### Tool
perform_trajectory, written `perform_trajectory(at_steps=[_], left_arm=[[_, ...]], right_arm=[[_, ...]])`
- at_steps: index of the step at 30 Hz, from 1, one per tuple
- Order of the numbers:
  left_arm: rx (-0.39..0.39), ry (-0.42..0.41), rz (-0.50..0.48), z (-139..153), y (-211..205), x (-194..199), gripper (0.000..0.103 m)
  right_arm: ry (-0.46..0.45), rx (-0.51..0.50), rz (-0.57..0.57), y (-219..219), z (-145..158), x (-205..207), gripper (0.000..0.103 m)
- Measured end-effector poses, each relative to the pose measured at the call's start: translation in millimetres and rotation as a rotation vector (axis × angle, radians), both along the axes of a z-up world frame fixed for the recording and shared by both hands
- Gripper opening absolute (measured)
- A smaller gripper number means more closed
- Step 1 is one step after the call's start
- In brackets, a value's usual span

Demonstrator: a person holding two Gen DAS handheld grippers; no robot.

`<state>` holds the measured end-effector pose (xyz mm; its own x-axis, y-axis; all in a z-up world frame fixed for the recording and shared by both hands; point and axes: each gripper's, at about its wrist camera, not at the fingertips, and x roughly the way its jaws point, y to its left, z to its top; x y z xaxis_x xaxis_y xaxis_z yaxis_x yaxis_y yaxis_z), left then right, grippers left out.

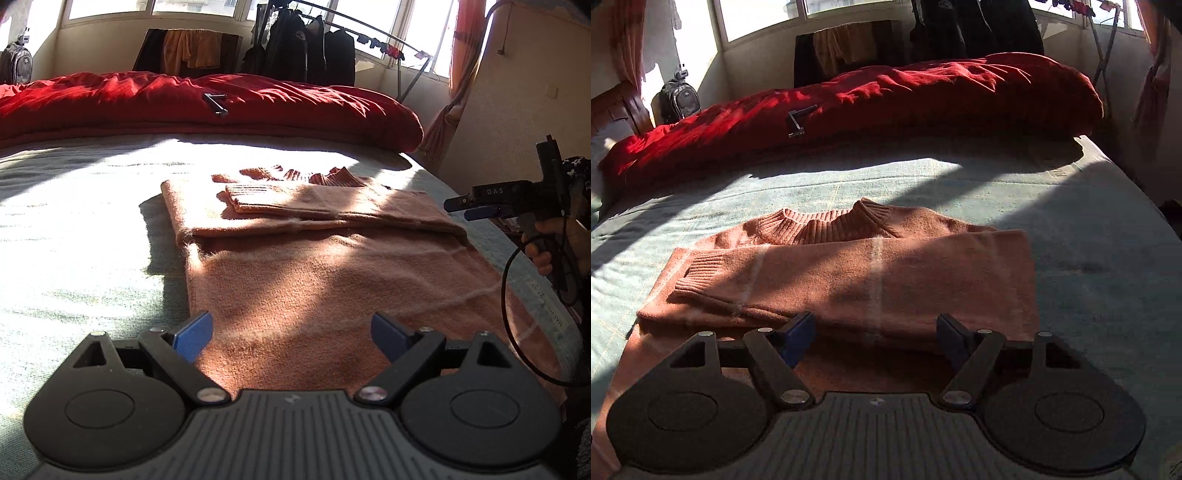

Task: Fold clothes
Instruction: 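Withdraw the open right gripper from the folded sleeves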

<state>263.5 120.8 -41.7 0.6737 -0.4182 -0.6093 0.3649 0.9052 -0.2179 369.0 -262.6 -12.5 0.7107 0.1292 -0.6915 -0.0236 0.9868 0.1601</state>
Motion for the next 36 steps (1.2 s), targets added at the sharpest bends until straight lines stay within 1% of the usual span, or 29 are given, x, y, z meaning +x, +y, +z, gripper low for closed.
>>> perform_trajectory(at_steps=[2,5,6,9,10,12,15,16,17,18,19,20,21,26,29,32,35,36], left_arm=[[0.023,-0.011,-0.035,6,-15,12,0.092],[0.061,-0.039,-0.083,15,-44,29,0.092],[0.062,-0.045,-0.098,18,-53,34,0.092],[0.058,-0.054,-0.143,26,-82,52,0.092],[0.057,-0.059,-0.154,29,-91,58,0.092],[0.064,-0.063,-0.169,33,-109,68,0.092],[0.067,-0.069,-0.195,38,-133,83,0.092],[0.064,-0.070,-0.205,39,-139,88,0.092],[0.059,-0.071,-0.213,40,-144,94,0.092],[0.059,-0.069,-0.218,40,-149,100,0.092],[0.061,-0.069,-0.222,39,-155,108,0.092],[0.064,-0.070,-0.226,39,-161,116,0.092],[0.067,-0.073,-0.232,38,-166,124,0.092],[0.073,-0.067,-0.270,27,-190,160,0.092],[0.082,-0.060,-0.287,11,-202,179,0.092],[0.094,-0.023,-0.281,-12,-205,197,0.092],[0.103,0.039,-0.265,-34,-203,209,0.092],[0.103,0.047,-0.267,-38,-202,209,0.092]], right_arm=[[-0.011,-0.002,-0.043,-21,-4,-13,0.077],[-0.017,-0.073,-0.104,-45,-15,-29,0.078],[-0.015,-0.070,-0.117,-52,-18,-31,0.078],[-0.013,-0.009,-0.140,-73,-27,-33,0.078],[-0.021,0.013,-0.137,-78,-28,-31,0.078],[-0.040,0.007,-0.110,-82,-30,-23,0.076],[-0.034,-0.075,-0.034,-75,-36,-7,0.070],[-0.038,-0.082,-0.013,-73,-38,-2,0.066],[-0.044,-0.065,0.002,-75,-38,2,0.057],[-0.051,-0.037,0.014,-77,-38,7,0.050],[-0.056,-0.012,0.022,-79,-37,12,0.037],[-0.055,0.000,0.024,-81,-38,17,0.030],[-0.050,0.003,0.024,-82,-40,22,0.030],[0.002,-0.096,0.021,-82,-62,36,0.027],[0.011,-0.075,-0.004,-95,-69,36,0.028],[0.006,-0.034,-0.013,-101,-60,36,0.028],[-0.041,-0.016,-0.002,-97,-42,41,0.028],[-0.058,-0.008,0.010,-94,-37,45,0.028]])
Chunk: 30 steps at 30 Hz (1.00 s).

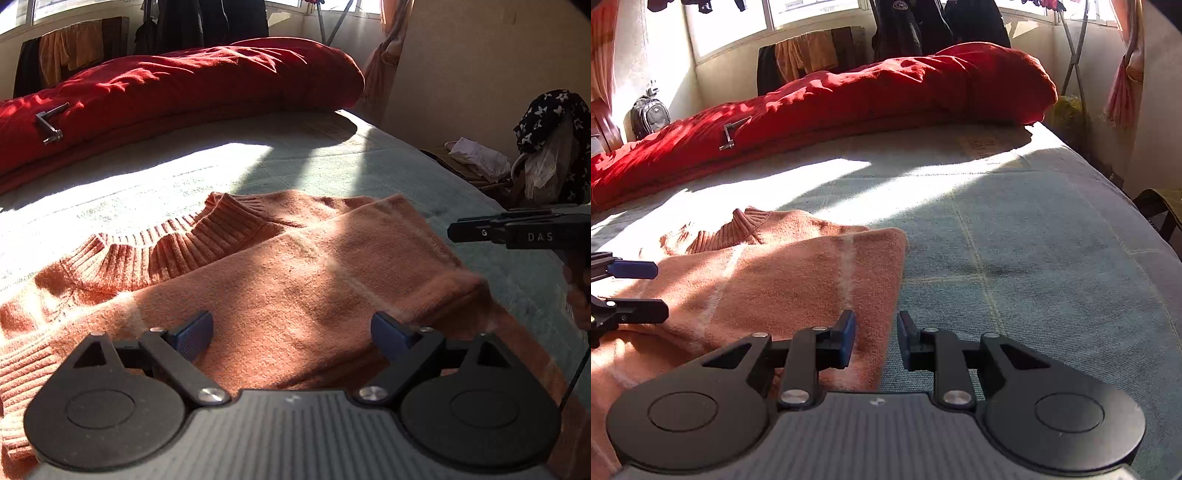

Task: Fold clothes
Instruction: 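Withdraw the open right gripper from the folded sleeves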

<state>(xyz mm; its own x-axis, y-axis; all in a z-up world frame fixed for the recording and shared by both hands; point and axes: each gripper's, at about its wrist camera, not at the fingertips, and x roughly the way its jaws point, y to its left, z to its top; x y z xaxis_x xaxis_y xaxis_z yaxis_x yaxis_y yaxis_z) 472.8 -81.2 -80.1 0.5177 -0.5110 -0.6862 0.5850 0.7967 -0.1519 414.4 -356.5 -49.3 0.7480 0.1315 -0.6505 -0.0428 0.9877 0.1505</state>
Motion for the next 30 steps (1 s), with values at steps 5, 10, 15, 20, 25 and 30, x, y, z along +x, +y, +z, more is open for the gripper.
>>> perform_trajectory(at_steps=[5,10,15,20,25,30], left_arm=[[-0.018,-0.005,-0.022,-5,5,-1,0.094],[-0.064,0.002,-0.034,-10,15,-1,0.094],[-0.047,-0.020,-0.028,2,14,-4,0.094],[-0.062,-0.070,-0.002,14,25,-4,0.095],[-0.045,0.015,0.087,-11,41,15,0.095],[-0.033,-0.008,0.099,5,47,2,0.095]], right_arm=[[-0.010,-0.028,0.056,20,0,36,0.028],[0.087,-0.058,-0.039,-1,-35,53,0.034],[0.059,0.003,-0.067,-13,-19,45,0.034],[0.011,0.000,0.002,5,-2,63,0.034],[0.110,-0.014,0.000,11,-30,97,0.033],[0.102,-0.030,-0.001,17,-16,84,0.038]])
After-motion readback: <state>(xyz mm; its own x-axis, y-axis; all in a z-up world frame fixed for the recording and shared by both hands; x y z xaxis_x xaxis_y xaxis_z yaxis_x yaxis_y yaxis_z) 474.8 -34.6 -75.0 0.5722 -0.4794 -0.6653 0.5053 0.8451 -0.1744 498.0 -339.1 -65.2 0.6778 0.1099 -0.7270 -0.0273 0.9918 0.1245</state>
